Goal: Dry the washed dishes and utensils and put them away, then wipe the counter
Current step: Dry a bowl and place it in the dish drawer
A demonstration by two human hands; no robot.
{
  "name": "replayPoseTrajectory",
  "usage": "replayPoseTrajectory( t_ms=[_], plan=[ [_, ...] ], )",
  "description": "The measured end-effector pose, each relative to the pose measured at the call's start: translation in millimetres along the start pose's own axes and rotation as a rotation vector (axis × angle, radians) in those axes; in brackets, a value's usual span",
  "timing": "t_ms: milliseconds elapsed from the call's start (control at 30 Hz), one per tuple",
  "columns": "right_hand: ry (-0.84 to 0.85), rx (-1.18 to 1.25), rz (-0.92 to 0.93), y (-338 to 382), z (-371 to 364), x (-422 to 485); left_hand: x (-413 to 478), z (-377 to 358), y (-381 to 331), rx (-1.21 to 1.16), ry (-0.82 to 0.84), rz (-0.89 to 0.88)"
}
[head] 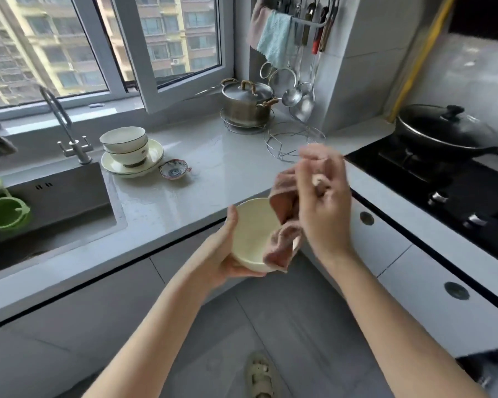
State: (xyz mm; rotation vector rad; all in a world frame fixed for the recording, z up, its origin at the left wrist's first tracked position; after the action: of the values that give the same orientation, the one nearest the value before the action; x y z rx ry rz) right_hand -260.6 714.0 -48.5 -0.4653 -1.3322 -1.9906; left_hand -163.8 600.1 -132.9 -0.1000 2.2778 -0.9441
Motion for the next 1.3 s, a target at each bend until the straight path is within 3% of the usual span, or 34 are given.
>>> replayPoseTrajectory(
  t_ms=[67,100,167,300,400,500,600,667,733,800,867,1033,1167,1300],
  plan=[
    [0.233,-0.589,0.245,-0.3,-0.9,-38.5,-15.9,-7.5,22.0,0.055,0.071,0.006],
    [0.353,-0.713,0.313,1.0,3.6,-60.1,-24.9,-11.1,31.2,0.075,0.085,-0.009],
    [0.575,-0.699,0.305,8.3,20.7,-97.5,-40.7,-18.9,46.7,0.126,0.087,-0.046],
    [0.95,-0.552,0.005,7.3,54.1,-129.5,-63.1,-46.0,72.1,0.323,0.09,-0.109],
    [1.043,-0.369,-0.11,3.2,88.5,-140.6,-68.2,-64.4,87.3,0.457,0.099,-0.134],
    [1.089,-0.346,-0.172,-8.0,133.8,-158.0,-68.8,-88.7,116.0,0.604,0.167,-0.019],
    [0.986,-0.459,-0.093,-11.5,194.5,-170.2,-71.9,-124.1,161.1,0.627,0.23,0.084],
    [0.871,-0.405,-0.175,-18.1,250.3,-180.0,-67.9,-149.8,193.5,0.634,0.253,0.097],
    [0.618,-0.193,-0.392,-34.9,318.3,-193.6,-64.6,-180.1,225.6,0.568,0.242,0.116],
    [0.237,-0.169,-0.54,-64.7,387.3,-211.4,-63.7,-216.4,261.3,0.474,0.229,0.163],
    [0.003,-0.115,-0.728,-105.0,440.7,-238.5,-68.4,-260.2,305.3,0.456,0.258,0.187],
    [0.024,0.266,-1.221,-195.6,524.0,-300.7,-75.8,-367.8,420.1,0.598,0.354,0.158],
    [0.055,0.339,-1.355,-242.9,598.8,-322.6,-72.3,-432.9,487.6,0.665,0.427,0.219],
    [-0.047,0.349,-1.412,-277.3,660.2,-348.9,-70.4,-479.4,547.9,0.676,0.53,0.472]
  ],
)
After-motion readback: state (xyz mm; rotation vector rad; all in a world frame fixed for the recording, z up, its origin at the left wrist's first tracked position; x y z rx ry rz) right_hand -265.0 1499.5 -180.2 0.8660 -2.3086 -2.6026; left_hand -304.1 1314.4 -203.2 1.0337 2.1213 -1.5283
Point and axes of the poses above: each hand's wrist, its own x-axis towards the middle knuckle, its own z-axis out of the back of the hand, y = z × x, the point moved 3 cm from there along x, towards the middle knuckle, and after that the axes turned 13 degrees about -x, right-handed, at the moved point
